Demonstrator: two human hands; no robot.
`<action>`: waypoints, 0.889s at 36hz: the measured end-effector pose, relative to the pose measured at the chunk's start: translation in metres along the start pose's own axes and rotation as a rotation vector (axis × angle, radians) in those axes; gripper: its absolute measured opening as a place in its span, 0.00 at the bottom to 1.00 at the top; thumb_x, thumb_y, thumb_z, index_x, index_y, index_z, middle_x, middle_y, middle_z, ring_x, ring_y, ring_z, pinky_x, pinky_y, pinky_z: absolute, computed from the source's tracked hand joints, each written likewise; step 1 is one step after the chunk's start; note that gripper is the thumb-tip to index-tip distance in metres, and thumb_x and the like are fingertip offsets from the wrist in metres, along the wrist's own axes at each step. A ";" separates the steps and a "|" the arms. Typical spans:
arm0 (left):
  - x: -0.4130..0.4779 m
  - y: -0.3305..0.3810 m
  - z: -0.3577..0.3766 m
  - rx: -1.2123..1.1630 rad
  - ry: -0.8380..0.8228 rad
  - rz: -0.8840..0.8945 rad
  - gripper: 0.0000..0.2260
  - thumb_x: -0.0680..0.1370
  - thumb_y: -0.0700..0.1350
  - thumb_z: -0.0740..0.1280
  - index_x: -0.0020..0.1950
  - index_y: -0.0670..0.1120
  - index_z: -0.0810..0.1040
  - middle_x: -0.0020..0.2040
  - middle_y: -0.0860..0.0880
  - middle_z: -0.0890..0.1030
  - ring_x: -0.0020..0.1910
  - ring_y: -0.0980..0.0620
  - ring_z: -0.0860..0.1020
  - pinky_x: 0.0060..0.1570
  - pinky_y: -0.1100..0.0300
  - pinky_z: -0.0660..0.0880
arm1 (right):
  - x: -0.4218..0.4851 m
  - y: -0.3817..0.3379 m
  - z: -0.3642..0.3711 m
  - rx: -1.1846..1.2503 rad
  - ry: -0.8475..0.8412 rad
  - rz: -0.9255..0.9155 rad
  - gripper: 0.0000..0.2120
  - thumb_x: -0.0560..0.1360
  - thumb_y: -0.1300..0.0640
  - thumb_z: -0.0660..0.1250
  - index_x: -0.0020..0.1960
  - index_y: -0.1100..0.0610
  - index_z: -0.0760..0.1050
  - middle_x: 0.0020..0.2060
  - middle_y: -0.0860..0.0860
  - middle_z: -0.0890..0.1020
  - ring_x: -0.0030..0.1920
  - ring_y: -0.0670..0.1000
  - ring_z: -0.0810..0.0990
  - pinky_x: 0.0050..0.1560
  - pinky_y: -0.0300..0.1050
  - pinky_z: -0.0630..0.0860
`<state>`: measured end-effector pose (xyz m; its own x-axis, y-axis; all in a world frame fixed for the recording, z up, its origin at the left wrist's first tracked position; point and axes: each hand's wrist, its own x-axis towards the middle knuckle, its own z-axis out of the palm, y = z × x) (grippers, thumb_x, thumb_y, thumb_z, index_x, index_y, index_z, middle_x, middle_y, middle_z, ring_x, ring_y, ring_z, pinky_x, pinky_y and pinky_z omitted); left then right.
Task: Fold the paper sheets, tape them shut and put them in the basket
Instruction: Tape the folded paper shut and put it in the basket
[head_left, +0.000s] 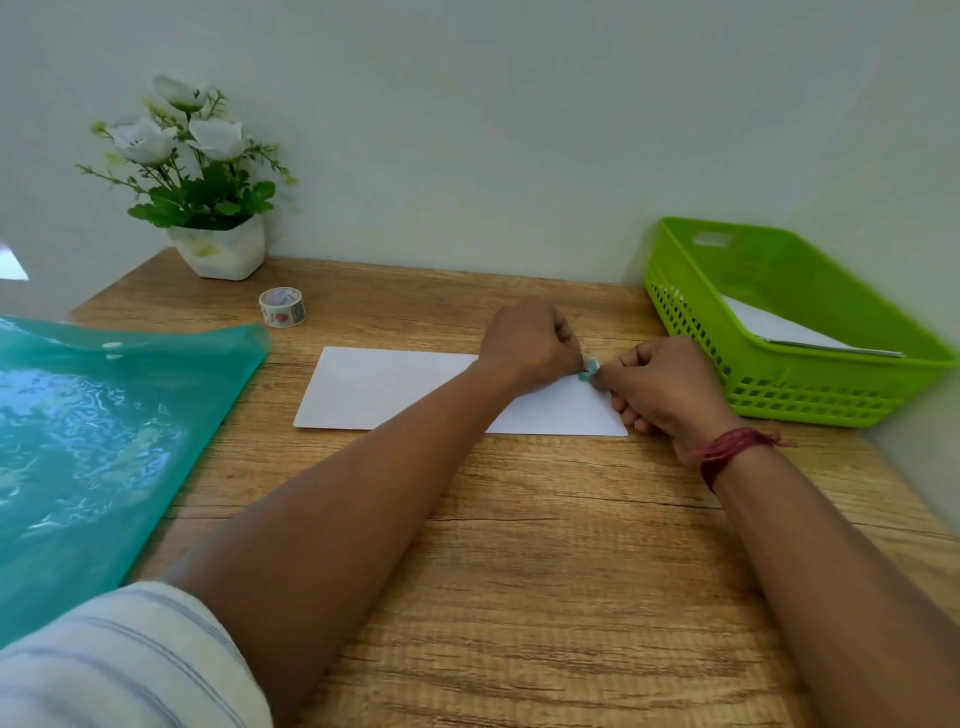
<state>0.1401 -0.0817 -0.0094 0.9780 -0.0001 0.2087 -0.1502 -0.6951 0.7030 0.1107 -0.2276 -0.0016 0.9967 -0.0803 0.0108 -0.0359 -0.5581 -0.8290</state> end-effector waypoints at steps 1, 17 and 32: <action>0.000 0.000 0.000 -0.010 0.002 -0.003 0.02 0.70 0.42 0.76 0.39 0.46 0.85 0.38 0.53 0.84 0.38 0.60 0.79 0.40 0.59 0.79 | 0.000 0.000 -0.001 0.020 -0.008 0.004 0.06 0.71 0.62 0.73 0.41 0.65 0.79 0.25 0.56 0.79 0.20 0.49 0.72 0.21 0.39 0.70; -0.001 -0.001 0.001 -0.056 0.013 -0.001 0.03 0.69 0.41 0.77 0.38 0.46 0.84 0.36 0.55 0.82 0.37 0.59 0.79 0.40 0.59 0.78 | 0.010 0.010 0.003 -0.279 -0.007 -0.285 0.11 0.75 0.60 0.69 0.56 0.52 0.83 0.33 0.47 0.74 0.28 0.40 0.67 0.30 0.35 0.63; -0.002 0.002 -0.011 -0.077 -0.167 0.010 0.04 0.74 0.39 0.73 0.46 0.47 0.86 0.39 0.57 0.81 0.41 0.61 0.76 0.41 0.64 0.73 | 0.010 0.004 0.000 -0.409 -0.055 -0.285 0.11 0.77 0.57 0.68 0.58 0.50 0.83 0.26 0.44 0.73 0.26 0.43 0.70 0.29 0.37 0.69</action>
<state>0.1368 -0.0752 -0.0013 0.9859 -0.1307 0.1044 -0.1642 -0.6372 0.7530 0.1200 -0.2308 -0.0042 0.9730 0.1597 0.1665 0.2236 -0.8304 -0.5103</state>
